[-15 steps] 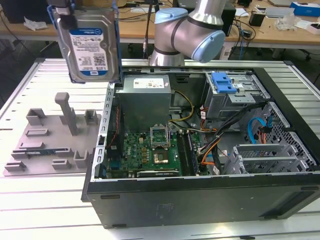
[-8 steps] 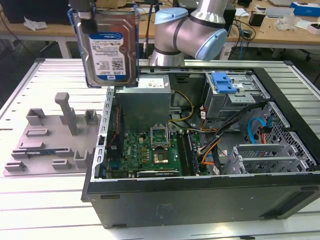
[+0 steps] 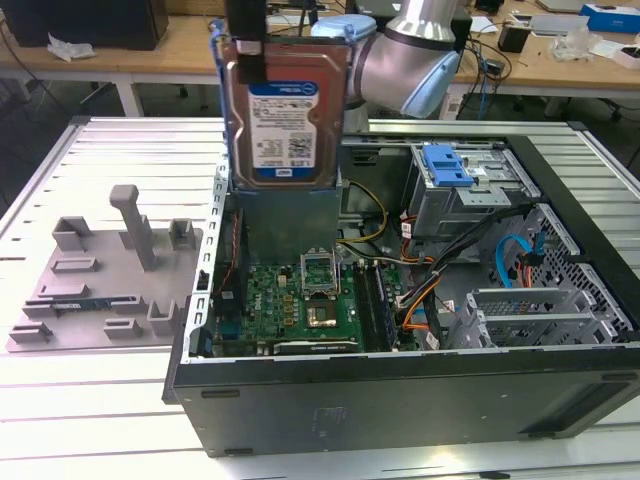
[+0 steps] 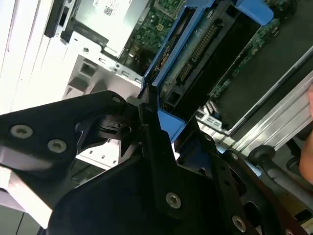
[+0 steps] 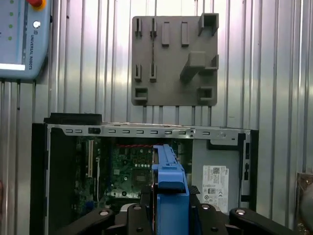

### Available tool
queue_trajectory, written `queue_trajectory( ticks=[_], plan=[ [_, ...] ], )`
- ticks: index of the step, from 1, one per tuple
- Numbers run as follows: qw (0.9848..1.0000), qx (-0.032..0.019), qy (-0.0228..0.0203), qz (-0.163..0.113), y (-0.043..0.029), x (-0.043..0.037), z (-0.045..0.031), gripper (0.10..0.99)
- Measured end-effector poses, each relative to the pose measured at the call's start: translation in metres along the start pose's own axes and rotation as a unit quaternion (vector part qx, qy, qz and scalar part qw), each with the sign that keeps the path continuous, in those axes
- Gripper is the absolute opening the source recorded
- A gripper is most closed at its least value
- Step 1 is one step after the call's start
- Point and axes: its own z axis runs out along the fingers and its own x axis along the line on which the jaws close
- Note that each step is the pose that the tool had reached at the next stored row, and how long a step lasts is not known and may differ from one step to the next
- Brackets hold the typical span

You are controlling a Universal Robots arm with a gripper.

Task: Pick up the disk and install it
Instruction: 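Pick up the disk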

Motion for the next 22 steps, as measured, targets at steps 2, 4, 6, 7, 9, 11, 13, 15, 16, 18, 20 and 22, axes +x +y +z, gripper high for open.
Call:
queue_trajectory(
  ticks=[2, 4, 6, 7, 9, 11, 13, 15, 16, 18, 20, 22],
  plan=[
    [1.0, -0.0003, -0.0001, 0.0, -0.0095, 0.0049, 0.0, 0.369],
    [1.0, -0.0014, 0.0, 0.0, -0.0269, 0.0136, -0.0001, 0.369],
    [1.0, -0.002, 0.0, 0.0, -0.0393, 0.0198, -0.0002, 0.369],
    [1.0, -0.0021, -0.0001, 0.0, -0.0434, 0.022, -0.0002, 0.369],
    [1.0, -0.0022, -0.0001, 0.0, -0.0582, 0.0293, -0.0002, 0.369],
    [1.0, -0.0022, -0.0001, 0.0, -0.0693, 0.0346, -0.0003, 0.369],
    [1.0, -0.0022, -0.0001, 0.0, -0.0841, 0.0418, -0.0003, 0.369],
    [1.0, -0.0022, -0.0001, 0.0, -0.0996, 0.0493, -0.0004, 0.369],
    [1.0, -0.0022, -0.0001, 0.0, -0.1064, 0.0526, -0.0005, 0.369],
    [1.0, -0.0022, -0.0001, 0.0, -0.1191, 0.059, -0.0005, 0.369],
    [1.0, -0.0022, -0.0001, 0.0, -0.1314, 0.0651, -0.0006, 0.369],
    [1.0, -0.0022, -0.0001, 0.0, -0.1446, 0.0719, -0.0005, 0.369]
  ],
)
